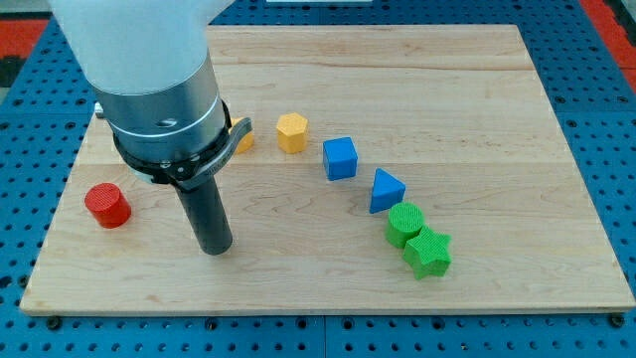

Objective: Move the green circle to the left of the green star

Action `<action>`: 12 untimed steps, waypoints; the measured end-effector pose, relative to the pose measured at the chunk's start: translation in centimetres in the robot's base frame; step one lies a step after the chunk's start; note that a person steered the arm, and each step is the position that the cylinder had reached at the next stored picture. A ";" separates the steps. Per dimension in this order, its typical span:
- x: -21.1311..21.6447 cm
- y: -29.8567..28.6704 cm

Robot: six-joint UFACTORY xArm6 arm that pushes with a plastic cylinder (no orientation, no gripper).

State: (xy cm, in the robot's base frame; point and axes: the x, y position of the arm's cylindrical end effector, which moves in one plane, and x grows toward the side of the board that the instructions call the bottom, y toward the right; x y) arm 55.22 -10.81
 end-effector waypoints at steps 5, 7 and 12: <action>3.6 13.2; 1.4 17.6; -5.8 22.4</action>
State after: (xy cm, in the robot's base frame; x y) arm 49.47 11.55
